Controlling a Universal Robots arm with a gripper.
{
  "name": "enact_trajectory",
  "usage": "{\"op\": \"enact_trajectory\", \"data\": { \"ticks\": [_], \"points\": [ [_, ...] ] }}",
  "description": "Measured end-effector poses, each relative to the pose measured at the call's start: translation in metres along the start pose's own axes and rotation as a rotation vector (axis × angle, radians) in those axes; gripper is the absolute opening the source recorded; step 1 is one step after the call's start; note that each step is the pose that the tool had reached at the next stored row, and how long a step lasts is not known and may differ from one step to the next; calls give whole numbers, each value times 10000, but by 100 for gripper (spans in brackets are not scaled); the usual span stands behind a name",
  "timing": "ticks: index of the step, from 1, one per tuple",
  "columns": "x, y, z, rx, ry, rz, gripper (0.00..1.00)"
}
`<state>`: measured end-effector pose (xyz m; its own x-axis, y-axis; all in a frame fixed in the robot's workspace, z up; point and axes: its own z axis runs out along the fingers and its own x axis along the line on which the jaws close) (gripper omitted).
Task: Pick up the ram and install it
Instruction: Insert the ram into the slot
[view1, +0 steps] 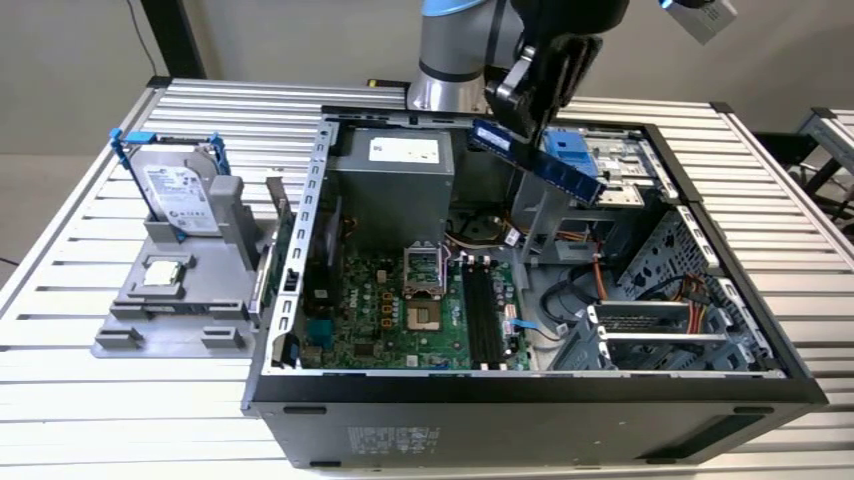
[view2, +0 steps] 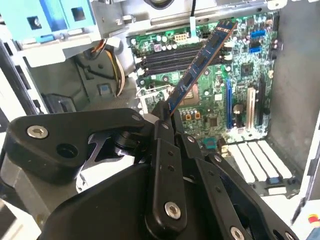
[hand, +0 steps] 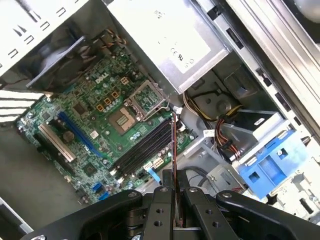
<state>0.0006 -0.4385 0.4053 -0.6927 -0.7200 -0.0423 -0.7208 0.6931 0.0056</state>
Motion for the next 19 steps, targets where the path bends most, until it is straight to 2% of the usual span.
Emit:
{"op": "enact_trajectory", "data": {
  "ticks": [19],
  "points": [
    [0, 0, 0, 124, -16, 2915, 0]
  ]
}}
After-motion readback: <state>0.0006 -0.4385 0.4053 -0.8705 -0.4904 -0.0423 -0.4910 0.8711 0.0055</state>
